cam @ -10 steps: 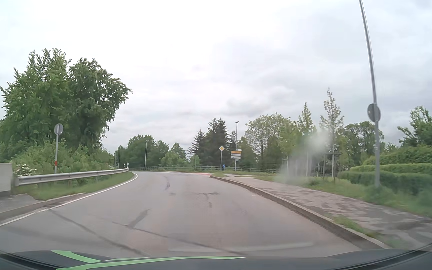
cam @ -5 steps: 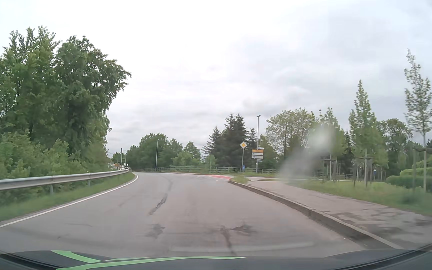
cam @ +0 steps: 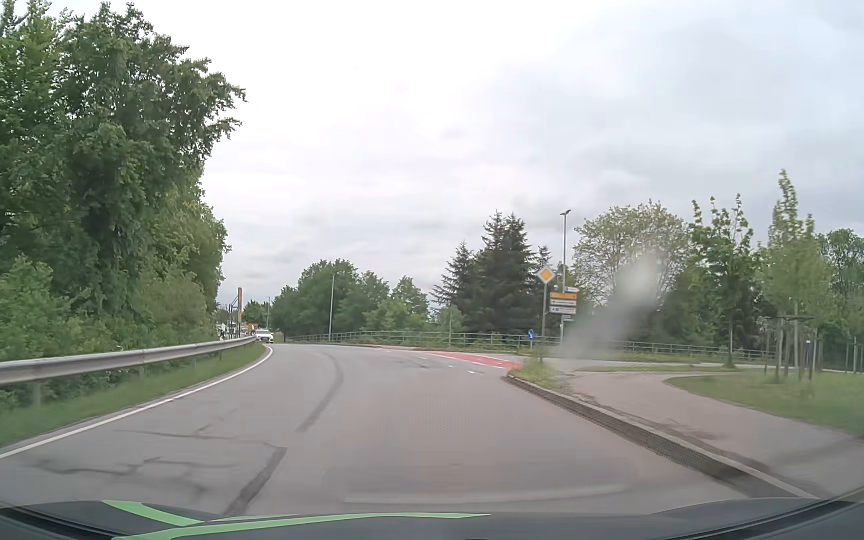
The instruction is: Follow the waypoints while adhering to traffic rules and regulations
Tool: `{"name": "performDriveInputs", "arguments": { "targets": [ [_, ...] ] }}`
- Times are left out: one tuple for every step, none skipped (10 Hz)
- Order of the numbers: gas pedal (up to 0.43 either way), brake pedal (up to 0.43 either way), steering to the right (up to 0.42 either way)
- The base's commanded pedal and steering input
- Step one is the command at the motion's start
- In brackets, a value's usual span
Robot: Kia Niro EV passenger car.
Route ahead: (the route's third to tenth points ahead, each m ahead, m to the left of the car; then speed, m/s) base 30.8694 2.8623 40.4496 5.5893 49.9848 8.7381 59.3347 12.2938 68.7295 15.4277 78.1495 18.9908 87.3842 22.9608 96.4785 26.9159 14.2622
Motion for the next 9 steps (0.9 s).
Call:
{"name": "performDriveInputs", "arguments": {
  "targets": [
    [0.138,0.000,-0.029],
    [0.118,0.000,-0.025],
    [0.118,0.000,-0.023],
    [0.110,0.000,-0.023],
    [0.067,0.000,-0.023],
    [0.008,0.000,-0.023],
    [0.000,0.000,-0.025],
    [0.000,0.000,-0.026],
    [0.000,0.000,-0.028]
  ]
}}
